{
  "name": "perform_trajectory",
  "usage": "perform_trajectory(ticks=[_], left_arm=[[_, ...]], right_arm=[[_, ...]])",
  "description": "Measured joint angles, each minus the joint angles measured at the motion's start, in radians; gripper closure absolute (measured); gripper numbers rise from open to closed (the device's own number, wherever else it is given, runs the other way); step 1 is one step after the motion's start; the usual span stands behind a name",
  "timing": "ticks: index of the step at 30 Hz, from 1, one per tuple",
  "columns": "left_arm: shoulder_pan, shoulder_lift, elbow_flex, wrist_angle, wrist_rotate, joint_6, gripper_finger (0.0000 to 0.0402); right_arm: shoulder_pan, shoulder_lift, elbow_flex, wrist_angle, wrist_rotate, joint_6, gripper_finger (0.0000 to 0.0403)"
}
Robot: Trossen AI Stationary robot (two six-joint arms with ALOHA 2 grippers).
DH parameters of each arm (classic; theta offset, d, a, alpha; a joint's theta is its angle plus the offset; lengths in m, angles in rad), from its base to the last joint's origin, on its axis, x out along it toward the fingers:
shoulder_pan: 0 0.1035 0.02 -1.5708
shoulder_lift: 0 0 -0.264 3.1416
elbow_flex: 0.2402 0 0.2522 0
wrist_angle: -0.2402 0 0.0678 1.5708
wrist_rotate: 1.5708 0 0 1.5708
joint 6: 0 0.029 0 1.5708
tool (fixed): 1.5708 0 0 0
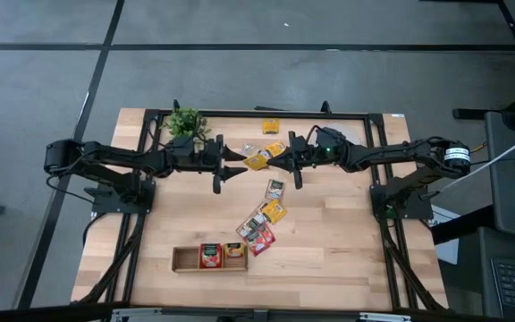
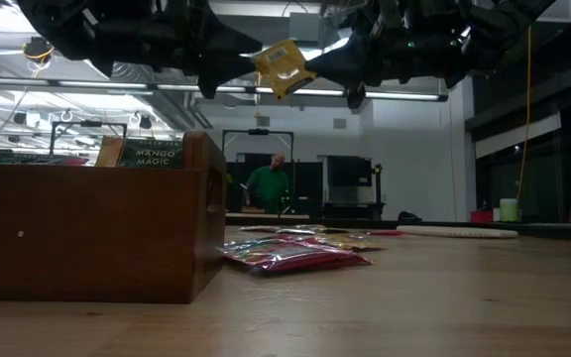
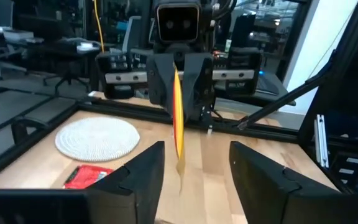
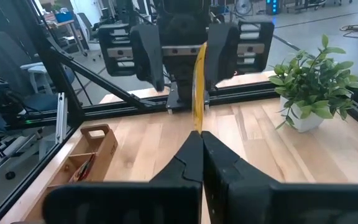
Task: Pick & Place Tea
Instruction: Put the yellow tea bag into the right section of the wooden organizer
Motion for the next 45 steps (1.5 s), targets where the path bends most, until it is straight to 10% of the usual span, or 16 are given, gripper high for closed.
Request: perform_trajectory(ticks=[22, 33, 45], left_arm=[[0.003, 0.094, 0.001, 0.155, -0.001, 0.054, 0.0389], [0.002, 0.093, 0.001, 0.094, -0.002, 0.155, 0.0394], [-0.094, 0.093, 0.0, -0.094, -0.229, 0.756, 0.0393]], right_arm=[[0.006, 0.0, 0.0, 0.0, 0.0, 0.001, 0.0392], [0.005, 0.0, 0.0, -0.063, 0.026, 0.148, 0.0378], [0.03, 0.001, 0.0, -0.219, 0.019, 0.361, 0.0265]])
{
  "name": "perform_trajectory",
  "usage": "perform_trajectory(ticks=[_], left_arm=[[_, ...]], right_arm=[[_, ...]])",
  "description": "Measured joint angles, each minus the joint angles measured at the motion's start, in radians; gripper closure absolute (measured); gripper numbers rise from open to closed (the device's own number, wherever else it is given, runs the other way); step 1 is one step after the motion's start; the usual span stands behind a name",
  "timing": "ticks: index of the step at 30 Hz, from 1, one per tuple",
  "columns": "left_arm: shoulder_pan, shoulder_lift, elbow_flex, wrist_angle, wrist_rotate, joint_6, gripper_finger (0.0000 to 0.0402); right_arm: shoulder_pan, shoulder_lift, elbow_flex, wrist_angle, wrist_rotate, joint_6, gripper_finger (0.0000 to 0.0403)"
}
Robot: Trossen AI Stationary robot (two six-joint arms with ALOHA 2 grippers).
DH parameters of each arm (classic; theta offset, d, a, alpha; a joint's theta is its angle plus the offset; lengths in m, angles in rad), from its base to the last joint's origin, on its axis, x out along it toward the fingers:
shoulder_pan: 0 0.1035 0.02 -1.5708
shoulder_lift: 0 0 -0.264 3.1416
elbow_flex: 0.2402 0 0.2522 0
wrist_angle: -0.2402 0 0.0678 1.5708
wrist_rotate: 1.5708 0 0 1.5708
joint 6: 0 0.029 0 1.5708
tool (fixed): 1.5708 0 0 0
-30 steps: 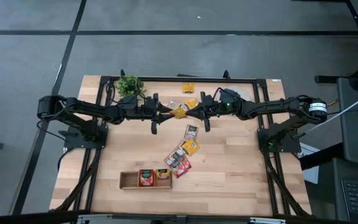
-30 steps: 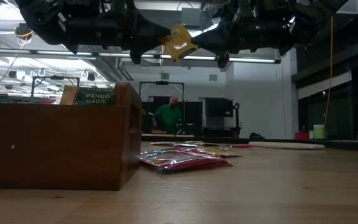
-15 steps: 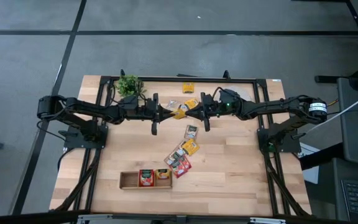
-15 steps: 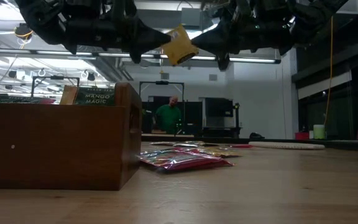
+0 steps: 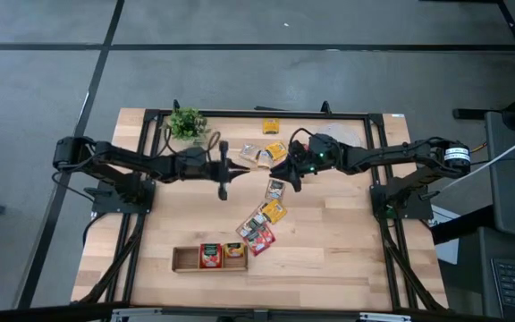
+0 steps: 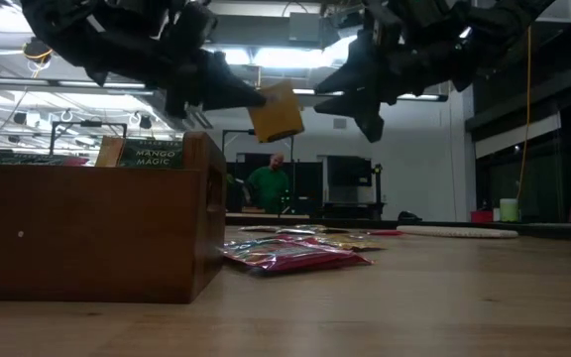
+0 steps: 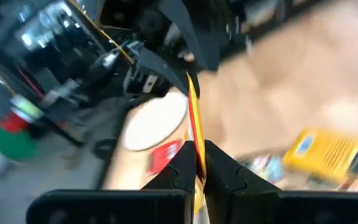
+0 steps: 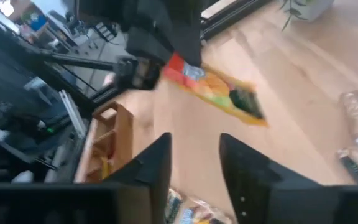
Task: Pick & Place Tea
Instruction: Put the yellow tea bag into the right section of the wooden organizer
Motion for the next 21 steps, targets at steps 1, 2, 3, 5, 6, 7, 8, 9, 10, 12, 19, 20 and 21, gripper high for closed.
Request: perform_trajectory(ticks=[1, 2, 3, 5, 6, 7, 8, 9, 10, 12, 19, 20, 21], left_arm=[[-0.018, 0.0, 0.0, -0.002, -0.043, 0.07, 0.0393], [-0.036, 0.0, 0.0, -0.001, -0.089, 0.14, 0.0393], [-0.054, 0.0, 0.0, 0.004, -0.132, 0.207, 0.0393], [-0.087, 0.0, 0.0, 0.019, -0.218, 0.332, 0.0394], [-0.104, 0.0, 0.0, 0.029, -0.26, 0.392, 0.0394], [-0.117, 0.0, 0.0, 0.037, -0.294, 0.447, 0.0394], [-0.13, 0.0, 0.0, 0.042, -0.325, 0.502, 0.0393], [-0.142, 0.0, 0.0, 0.046, -0.351, 0.555, 0.0392], [-0.153, 0.0, 0.0, 0.048, -0.374, 0.605, 0.0392], [-0.171, 0.0, 0.0, 0.049, -0.414, 0.696, 0.0393], [-0.195, 0.0, 0.0, 0.13, -0.479, 0.909, 0.0392], [-0.195, 0.0, 0.0, 0.148, -0.48, 0.929, 0.0391], [-0.195, 0.0, 0.0, 0.166, -0.48, 0.946, 0.0392]], right_arm=[[0.001, 0.0, 0.0, 0.006, 0.003, 0.021, 0.0253], [0.0, 0.0, 0.0, 0.01, 0.006, 0.039, 0.0242], [0.0, 0.0, 0.0, 0.017, 0.007, 0.059, 0.0232], [0.0, 0.0, 0.0, 0.039, 0.008, 0.096, 0.0216], [0.0, 0.0, 0.0, 0.054, 0.008, 0.123, 0.0209], [0.0, 0.0, 0.0, 0.068, 0.008, 0.147, 0.0205], [0.0, 0.0, 0.0, 0.088, 0.008, 0.173, 0.0201], [0.0, 0.0, 0.0, 0.109, 0.008, 0.198, 0.0199], [-0.002, 0.0, 0.0, 0.132, 0.007, 0.226, 0.0197], [-0.007, 0.0, 0.0, 0.17, 0.007, 0.287, 0.0197], [-0.027, 0.003, 0.0, 0.232, 0.004, 0.447, 0.0196], [-0.027, 0.007, 0.0, 0.233, 0.001, 0.459, 0.0196], [-0.027, 0.013, 0.0, 0.236, 0.0, 0.473, 0.0196]])
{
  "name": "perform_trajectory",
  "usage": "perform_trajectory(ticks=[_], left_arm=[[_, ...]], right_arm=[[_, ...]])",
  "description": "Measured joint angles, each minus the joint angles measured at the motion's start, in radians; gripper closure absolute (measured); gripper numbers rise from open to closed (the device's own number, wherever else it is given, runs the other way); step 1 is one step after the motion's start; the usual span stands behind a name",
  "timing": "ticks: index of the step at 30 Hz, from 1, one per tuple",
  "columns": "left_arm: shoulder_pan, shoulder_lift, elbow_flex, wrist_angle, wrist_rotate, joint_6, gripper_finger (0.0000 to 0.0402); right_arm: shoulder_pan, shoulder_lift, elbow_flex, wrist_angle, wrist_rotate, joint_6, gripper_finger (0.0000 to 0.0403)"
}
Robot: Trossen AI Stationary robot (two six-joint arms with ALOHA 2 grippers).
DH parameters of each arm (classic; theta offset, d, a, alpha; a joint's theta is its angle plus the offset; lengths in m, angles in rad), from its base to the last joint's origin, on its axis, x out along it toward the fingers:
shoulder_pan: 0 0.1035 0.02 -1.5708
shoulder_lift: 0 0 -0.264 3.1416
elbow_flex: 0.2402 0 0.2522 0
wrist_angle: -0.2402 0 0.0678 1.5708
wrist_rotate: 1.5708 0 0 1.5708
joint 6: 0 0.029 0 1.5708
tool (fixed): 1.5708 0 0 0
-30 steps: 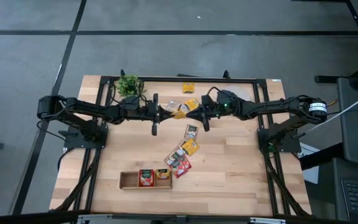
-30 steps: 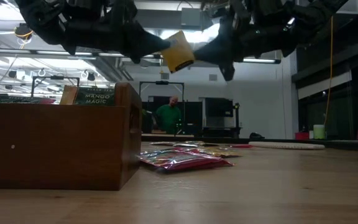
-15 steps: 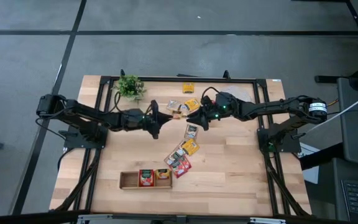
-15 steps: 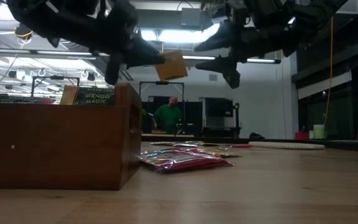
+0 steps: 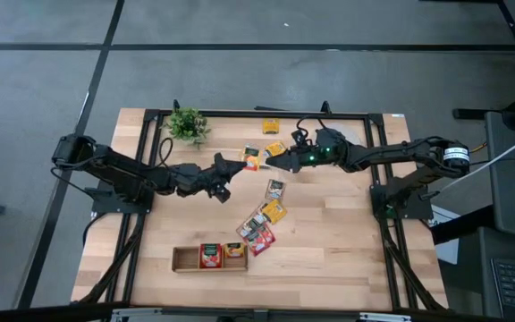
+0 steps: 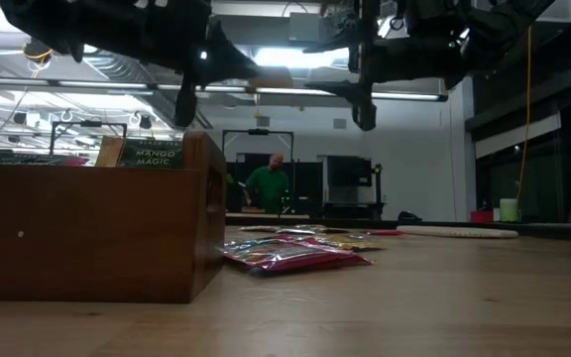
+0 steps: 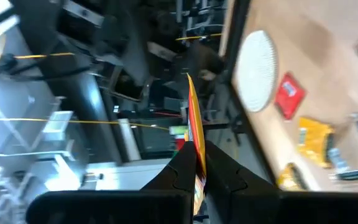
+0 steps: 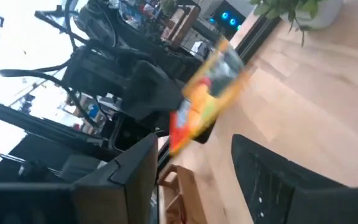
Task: Pick & Place Tea
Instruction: Put the yellow tea bag into the right section of the wooden organizer
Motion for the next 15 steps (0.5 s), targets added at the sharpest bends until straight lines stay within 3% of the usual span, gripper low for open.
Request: perform_trajectory(ticks=[9, 15], left_arm=[[0.0, 0.0, 0.0, 0.037, 0.032, 0.053, 0.0391], [0.0, 0.0, 0.0, 0.039, 0.054, 0.061, 0.0393]], right_arm=[[0.0, 0.067, 0.022, 0.098, -0.016, 0.029, 0.02], [0.0, 0.118, 0.115, 0.09, -0.077, -0.018, 0.0234]])
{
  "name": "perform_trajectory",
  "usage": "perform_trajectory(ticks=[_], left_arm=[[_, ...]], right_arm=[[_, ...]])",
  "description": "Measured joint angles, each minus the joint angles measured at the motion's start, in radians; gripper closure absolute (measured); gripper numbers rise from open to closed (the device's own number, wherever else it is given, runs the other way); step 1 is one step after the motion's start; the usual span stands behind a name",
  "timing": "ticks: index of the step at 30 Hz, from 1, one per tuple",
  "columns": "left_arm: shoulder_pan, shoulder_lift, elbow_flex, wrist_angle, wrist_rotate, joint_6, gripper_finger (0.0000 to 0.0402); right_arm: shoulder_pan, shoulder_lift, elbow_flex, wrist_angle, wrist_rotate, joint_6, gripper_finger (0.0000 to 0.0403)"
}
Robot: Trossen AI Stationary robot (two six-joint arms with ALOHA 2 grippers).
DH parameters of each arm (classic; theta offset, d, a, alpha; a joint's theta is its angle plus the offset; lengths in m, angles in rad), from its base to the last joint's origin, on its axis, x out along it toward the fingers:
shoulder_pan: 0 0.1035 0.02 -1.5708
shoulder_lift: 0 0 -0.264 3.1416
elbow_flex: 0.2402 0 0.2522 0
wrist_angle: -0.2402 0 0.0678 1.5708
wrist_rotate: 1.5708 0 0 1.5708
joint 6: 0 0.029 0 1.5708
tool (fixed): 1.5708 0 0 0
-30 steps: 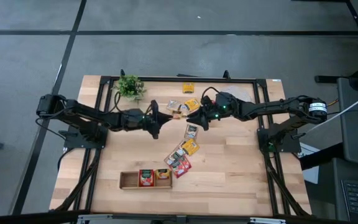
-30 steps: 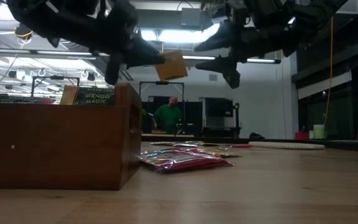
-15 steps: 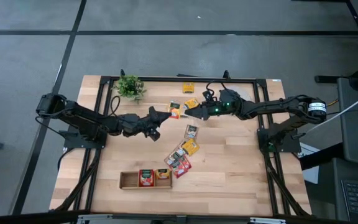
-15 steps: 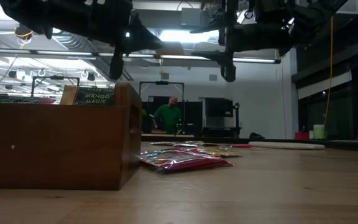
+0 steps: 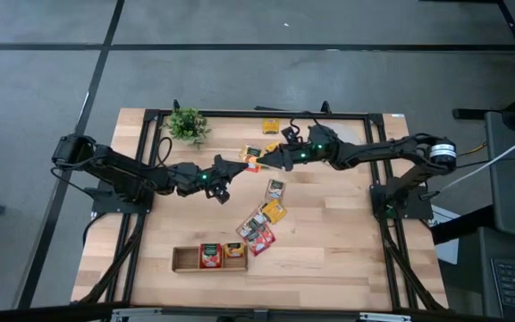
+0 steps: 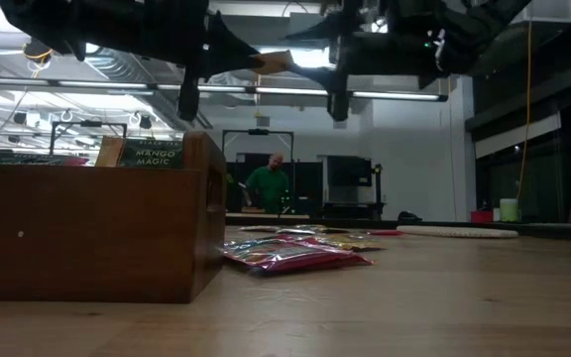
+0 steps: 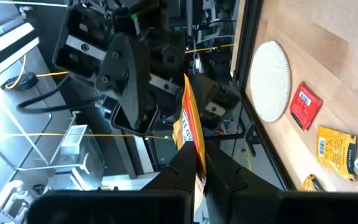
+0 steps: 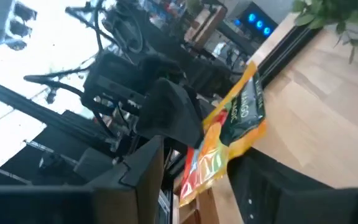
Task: Pick & Place Tea
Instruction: Put the yellow tea bag into the right section of the wooden organizer
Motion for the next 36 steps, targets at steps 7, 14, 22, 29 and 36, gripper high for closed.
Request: perform_trajectory(ticks=[7, 14, 22, 29, 36], left_arm=[[-0.003, 0.0, 0.0, 0.0, -0.047, 0.002, 0.0391], [-0.013, 0.0, 0.0, -0.002, -0.065, -0.09, 0.0369], [-0.034, 0.0, 0.0, -0.01, -0.089, -0.274, 0.0315], [-0.024, 0.0, 0.0, -0.08, -0.125, -0.748, 0.0251], [0.043, -0.011, -0.005, -0.235, 0.092, -1.295, 0.0211]], right_arm=[[0.0, 0.028, 0.054, -0.137, -0.015, -0.076, 0.0314], [0.001, 0.028, 0.054, -0.148, 0.0, -0.142, 0.0392], [0.001, 0.028, 0.054, -0.176, -0.002, -0.186, 0.0397], [0.0, 0.026, 0.056, -0.311, 0.04, -0.341, 0.0399], [0.003, 0.027, 0.054, -0.508, 0.162, -0.53, 0.04]])
